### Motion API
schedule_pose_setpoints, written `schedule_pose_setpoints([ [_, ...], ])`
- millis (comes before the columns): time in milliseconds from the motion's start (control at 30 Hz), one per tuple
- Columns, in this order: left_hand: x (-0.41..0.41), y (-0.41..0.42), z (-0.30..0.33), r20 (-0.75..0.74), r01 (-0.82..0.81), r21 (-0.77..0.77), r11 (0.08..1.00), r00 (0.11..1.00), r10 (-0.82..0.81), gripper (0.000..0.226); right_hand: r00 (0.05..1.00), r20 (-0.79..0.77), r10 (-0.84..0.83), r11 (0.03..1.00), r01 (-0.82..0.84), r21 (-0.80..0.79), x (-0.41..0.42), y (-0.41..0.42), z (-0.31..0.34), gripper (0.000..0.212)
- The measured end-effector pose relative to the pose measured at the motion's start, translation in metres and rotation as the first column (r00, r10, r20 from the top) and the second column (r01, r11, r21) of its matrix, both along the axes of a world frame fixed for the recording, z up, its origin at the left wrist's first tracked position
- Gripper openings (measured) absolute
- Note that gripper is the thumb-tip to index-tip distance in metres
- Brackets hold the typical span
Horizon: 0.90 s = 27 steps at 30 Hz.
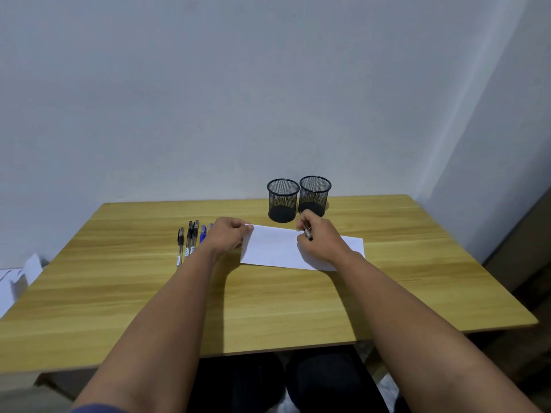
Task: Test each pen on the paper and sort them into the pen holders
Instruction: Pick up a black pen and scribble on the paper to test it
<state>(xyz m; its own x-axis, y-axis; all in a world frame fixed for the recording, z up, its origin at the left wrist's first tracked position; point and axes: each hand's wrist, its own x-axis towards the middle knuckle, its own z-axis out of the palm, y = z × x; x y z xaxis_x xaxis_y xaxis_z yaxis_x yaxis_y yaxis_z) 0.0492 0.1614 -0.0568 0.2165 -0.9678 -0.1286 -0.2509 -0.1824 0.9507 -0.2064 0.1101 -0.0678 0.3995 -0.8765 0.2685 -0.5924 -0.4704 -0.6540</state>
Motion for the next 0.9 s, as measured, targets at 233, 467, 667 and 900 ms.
schedule_pose_setpoints([
  [233,-0.008,0.009,-0.012,0.363,0.093,-0.11,0.99,0.931,-0.047,0.005,0.993,-0.053,-0.105,0.994,0.102,-0.05,-0.001,0.004,-0.018,0.02],
  [467,-0.011,0.014,-0.033,0.749,0.189,-0.149,0.971,0.662,-0.014,0.019,0.942,-0.197,-0.27,0.956,0.24,-0.167,0.007,0.007,-0.03,0.026],
  [667,-0.015,0.012,-0.044,0.826,0.182,-0.214,0.96,0.559,0.079,0.024,0.909,-0.219,-0.356,0.918,0.296,-0.263,0.018,0.015,-0.036,0.021],
  [900,-0.012,0.016,-0.048,0.848,0.243,-0.257,0.935,0.521,0.098,0.026,0.946,-0.235,-0.222,0.975,0.214,-0.059,0.018,0.01,-0.053,0.019],
])
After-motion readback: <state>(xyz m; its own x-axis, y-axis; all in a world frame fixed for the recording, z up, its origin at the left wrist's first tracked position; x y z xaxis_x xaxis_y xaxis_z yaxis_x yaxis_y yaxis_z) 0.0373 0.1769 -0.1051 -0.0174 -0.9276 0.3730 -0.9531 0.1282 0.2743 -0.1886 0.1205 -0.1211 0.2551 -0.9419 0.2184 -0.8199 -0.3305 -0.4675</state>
